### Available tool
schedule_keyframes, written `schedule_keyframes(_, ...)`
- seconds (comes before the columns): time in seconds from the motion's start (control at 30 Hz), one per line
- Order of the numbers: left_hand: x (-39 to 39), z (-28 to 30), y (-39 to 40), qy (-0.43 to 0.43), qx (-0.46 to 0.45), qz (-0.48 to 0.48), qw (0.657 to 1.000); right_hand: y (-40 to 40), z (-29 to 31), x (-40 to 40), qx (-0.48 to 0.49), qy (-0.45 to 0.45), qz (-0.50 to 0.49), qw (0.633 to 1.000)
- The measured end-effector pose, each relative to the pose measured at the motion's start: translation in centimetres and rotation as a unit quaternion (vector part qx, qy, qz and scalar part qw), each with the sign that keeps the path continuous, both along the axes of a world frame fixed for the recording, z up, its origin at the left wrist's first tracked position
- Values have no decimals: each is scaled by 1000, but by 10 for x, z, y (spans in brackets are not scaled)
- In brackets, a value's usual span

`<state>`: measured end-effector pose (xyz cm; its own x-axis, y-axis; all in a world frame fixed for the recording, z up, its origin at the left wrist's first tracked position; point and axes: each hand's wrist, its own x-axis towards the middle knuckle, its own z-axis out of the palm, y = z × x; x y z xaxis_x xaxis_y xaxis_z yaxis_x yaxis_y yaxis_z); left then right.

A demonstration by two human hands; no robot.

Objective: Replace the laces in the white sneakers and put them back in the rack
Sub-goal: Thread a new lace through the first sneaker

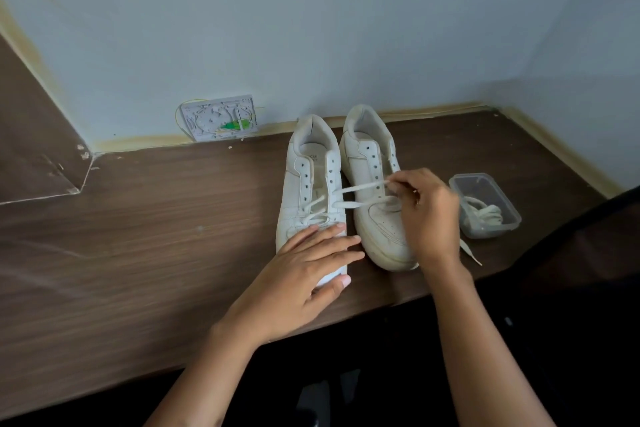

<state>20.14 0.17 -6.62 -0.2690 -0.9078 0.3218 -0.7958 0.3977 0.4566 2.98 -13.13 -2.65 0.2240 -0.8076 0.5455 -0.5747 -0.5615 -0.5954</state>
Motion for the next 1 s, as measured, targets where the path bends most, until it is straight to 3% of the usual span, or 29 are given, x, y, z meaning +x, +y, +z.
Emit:
schedule_keyframes(0.1, 1, 2, 0, 39, 5, -2, 999, 9, 4, 8, -15, -20, -6, 1000)
schedule_keyframes(0.2, 1, 7, -1, 158, 12, 22, 987, 14, 10, 10, -6, -10, 60, 998)
schedule_keyframes(0.33, 3, 18, -3, 289, -23, 88, 953, 23, 2, 16, 76, 200, 152, 965)
schedule_keyframes(0.43, 7, 22, -7, 355, -45, 139, 923, 33, 16, 15, 140, 237, 155, 949)
schedule_keyframes(0.5, 9, 24, -9, 408, -46, 147, 900, 39, 34, 8, 228, 155, 213, 937)
schedule_keyframes(0.57, 8, 26, -10, 452, -40, 140, 880, 45, 54, 3, 317, 25, 301, 899)
schedule_keyframes(0.67, -1, 30, -13, 522, 9, 85, 848, 48, 65, 0, 354, -107, 357, 858)
schedule_keyframes(0.83, -21, 37, -12, 597, 133, -80, 787, 44, 65, -4, 400, -208, 350, 821)
schedule_keyframes(1.0, -12, 42, -12, 591, 214, -91, 772, 36, 60, -12, 407, -310, 313, 800)
